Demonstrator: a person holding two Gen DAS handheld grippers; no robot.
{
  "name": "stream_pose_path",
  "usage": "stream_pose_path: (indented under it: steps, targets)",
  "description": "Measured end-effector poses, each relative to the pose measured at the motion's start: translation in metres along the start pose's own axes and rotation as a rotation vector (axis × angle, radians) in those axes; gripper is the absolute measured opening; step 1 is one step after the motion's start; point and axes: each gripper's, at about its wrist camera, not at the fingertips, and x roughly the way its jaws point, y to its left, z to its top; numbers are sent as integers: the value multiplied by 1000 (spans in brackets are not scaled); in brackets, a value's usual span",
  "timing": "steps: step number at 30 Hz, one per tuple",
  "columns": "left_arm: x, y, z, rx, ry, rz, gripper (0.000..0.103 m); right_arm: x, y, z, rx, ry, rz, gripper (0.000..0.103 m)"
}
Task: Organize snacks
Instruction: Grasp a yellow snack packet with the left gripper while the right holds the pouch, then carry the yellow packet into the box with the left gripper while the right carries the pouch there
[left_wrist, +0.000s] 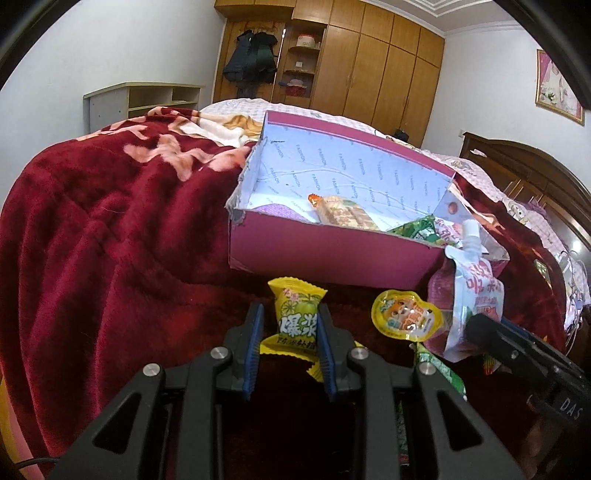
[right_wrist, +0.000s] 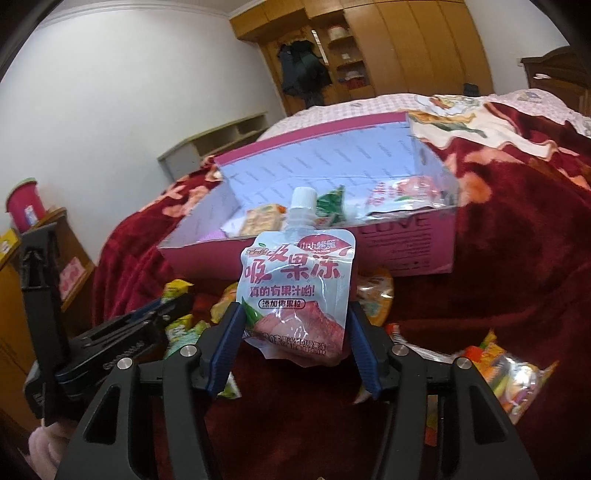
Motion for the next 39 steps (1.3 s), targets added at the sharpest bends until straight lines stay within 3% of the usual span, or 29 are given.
stream_pose_path:
  steps: [10,39]
  targets:
    - [1,0,-1,-1,-5,0,29,16,4,3,-20,34,12,72]
    - [-20,-5,2,11,-34,-30,28,-9,1,-8,32,-72,41,70]
